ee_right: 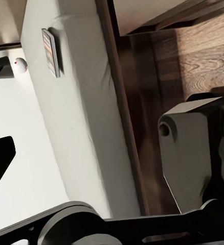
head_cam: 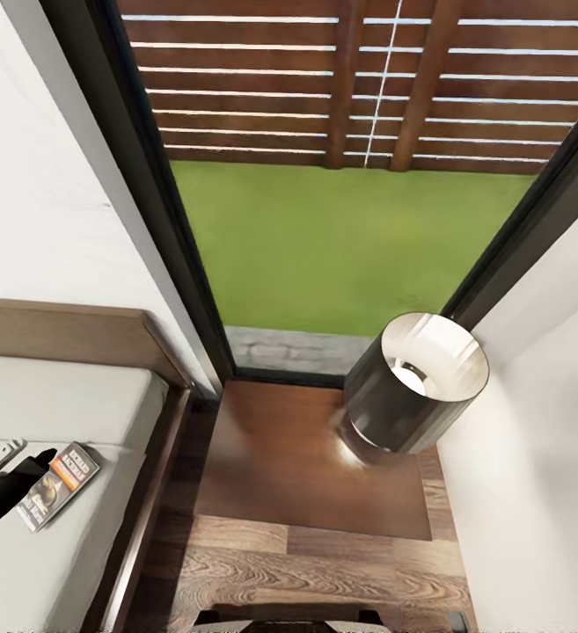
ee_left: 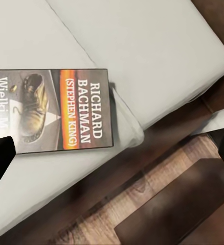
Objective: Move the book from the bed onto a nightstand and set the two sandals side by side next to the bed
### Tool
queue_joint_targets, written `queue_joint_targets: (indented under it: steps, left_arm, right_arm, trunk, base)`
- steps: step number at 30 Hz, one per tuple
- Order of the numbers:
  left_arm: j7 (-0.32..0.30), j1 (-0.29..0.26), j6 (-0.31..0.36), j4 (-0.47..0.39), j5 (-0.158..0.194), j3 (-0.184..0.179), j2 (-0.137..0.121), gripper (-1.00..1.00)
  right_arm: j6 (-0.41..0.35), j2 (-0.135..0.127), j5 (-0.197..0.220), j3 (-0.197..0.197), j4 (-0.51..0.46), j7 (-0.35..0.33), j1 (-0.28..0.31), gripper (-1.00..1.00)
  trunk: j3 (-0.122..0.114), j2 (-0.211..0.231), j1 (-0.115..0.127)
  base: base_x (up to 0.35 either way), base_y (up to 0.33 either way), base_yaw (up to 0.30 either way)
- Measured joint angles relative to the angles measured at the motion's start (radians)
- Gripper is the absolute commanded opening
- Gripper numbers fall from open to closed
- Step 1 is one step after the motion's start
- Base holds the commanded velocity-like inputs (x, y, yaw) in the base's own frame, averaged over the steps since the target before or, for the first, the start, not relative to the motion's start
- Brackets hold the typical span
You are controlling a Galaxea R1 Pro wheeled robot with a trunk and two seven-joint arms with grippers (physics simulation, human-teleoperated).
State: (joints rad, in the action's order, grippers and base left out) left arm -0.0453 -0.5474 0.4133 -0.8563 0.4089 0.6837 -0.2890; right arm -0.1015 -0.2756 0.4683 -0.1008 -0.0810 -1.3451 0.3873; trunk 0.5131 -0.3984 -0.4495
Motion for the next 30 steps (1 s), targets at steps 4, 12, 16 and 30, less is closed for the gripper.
queue_joint_targets:
  steps: [4, 12, 16, 30]
  left_arm:
    - [0.000, -0.001, 0.000, 0.000, 0.000, -0.001, 0.000, 1.00]
    - [0.002, 0.000, 0.000, -0.005, -0.009, -0.028, 0.034, 1.00]
    - [0.008, -0.014, 0.015, -0.038, -0.027, -0.120, 0.029, 1.00]
    - [0.229, -0.275, 0.147, -0.058, -0.035, -0.156, -0.094, 1.00]
  right_arm:
    - [0.000, 0.000, 0.000, 0.000, 0.000, 0.000, 0.000, 1.00]
    - [0.000, 0.000, 0.001, -0.001, -0.001, -0.002, 0.000, 1.00]
    - [0.000, 0.000, 0.001, 0.000, -0.001, -0.003, 0.000, 1.00]
    - [0.000, 0.000, 0.001, -0.001, -0.001, -0.003, 0.000, 1.00]
  trunk:
    - [0.006, 0.000, 0.000]
    - [0.019, 0.000, 0.000]
    - [0.025, 0.000, 0.000]
    - [0.047, 0.000, 0.000]
  base:
    - [0.000, 0.000, 0.000]
    - [0.000, 0.000, 0.000]
    - [0.031, 0.000, 0.000]
    - [0.108, 0.000, 0.000]
